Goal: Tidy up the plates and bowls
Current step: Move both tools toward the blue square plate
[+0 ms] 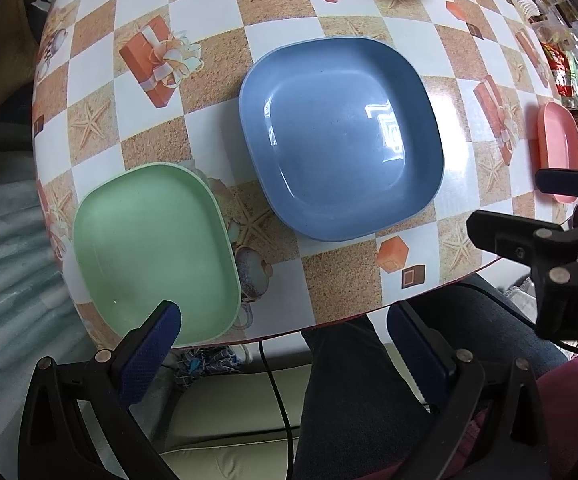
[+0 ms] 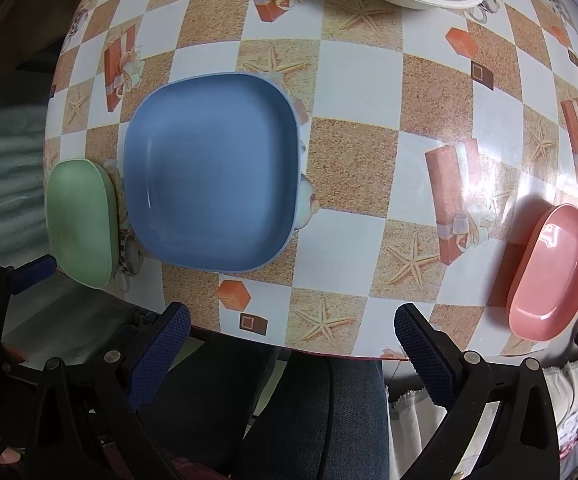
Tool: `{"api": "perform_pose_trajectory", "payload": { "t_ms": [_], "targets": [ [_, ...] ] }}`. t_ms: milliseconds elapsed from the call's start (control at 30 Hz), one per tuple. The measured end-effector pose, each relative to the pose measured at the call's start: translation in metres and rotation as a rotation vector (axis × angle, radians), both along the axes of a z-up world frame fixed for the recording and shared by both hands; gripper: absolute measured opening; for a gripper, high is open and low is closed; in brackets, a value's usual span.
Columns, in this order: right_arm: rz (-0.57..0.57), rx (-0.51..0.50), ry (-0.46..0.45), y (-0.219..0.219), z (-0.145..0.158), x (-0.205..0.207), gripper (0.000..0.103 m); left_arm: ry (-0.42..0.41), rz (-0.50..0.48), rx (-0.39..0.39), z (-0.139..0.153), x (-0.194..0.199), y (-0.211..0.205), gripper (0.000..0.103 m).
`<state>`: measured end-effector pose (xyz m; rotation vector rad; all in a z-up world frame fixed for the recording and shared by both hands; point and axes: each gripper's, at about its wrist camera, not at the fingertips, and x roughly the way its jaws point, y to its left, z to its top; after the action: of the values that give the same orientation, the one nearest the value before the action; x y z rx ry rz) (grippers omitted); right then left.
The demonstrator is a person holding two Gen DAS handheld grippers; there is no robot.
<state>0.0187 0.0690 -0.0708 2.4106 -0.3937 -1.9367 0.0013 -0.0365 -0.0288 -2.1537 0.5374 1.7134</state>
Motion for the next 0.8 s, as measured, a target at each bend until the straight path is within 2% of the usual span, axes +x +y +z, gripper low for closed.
{"api": "perform_pose_trajectory", "payload": {
  "t_ms": [267, 600, 800],
  "targets": [
    [-0.009, 0.03, -0.014, 0.01, 0.003, 0.0, 0.103, 0.0, -0.018, -0.006, -0.001, 0.001, 0.005, 0.103],
    [0.002, 0.001, -0.051, 0.007, -0.001, -0.008, 0.103, -0.024, -0.026, -0.027, -0.005, 0.002, 0.006, 0.103],
    [-0.011, -0.006, -0.045, 0.01, -0.002, -0.012, 0.103, 0.018, -0.022, -0.028, 0.0, -0.004, 0.007, 0.103]
  ]
}}
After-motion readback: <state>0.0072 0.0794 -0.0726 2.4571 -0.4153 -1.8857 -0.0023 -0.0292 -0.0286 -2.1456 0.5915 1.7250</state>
